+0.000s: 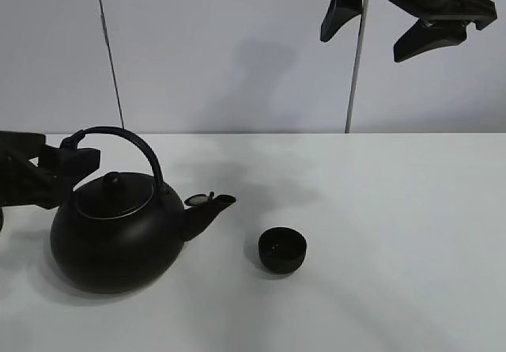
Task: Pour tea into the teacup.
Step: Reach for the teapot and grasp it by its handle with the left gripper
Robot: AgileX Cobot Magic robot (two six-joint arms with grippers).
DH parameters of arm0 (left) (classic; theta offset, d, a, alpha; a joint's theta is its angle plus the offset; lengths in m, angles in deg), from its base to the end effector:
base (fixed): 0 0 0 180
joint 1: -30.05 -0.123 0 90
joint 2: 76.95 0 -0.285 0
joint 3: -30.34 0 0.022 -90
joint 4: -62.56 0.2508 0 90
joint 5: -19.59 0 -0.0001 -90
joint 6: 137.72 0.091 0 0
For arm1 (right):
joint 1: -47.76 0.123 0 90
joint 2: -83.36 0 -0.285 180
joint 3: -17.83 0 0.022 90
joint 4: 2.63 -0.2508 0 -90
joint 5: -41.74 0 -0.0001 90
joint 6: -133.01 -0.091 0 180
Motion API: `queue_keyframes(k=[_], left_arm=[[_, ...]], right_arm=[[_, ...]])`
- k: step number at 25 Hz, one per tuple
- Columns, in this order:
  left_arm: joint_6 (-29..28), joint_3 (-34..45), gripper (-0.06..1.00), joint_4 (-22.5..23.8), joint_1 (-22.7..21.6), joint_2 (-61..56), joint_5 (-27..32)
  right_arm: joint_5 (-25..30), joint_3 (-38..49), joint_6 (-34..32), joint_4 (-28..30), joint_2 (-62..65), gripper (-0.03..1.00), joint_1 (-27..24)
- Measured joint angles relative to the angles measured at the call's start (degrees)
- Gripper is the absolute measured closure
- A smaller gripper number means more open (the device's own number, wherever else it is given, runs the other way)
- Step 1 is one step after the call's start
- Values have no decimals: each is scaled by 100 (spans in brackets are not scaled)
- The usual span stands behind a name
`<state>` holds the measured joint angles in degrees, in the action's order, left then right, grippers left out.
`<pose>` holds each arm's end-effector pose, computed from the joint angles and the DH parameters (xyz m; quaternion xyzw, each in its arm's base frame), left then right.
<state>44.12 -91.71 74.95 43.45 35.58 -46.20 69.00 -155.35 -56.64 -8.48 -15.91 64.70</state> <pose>0.2473 -0.0772 0.1190 0.1987 0.7675 -0.1118 0.5991 0.3423 0.1087 0.2936 -0.0260 0.9173 0.1293 0.3758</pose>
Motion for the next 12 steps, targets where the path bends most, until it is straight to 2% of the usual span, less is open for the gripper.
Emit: queue_keyframes(k=[5,8,12], left_arm=[[0,-23,44,0,0,240,-7],[58,-110,56,96,0,294,-11],[200,-282,81,473,0,312,15]], right_arm=[[0,0,0,0,0,35,0],[0,0,0,0,0,35,0],[0,0,0,0,0,35,0]])
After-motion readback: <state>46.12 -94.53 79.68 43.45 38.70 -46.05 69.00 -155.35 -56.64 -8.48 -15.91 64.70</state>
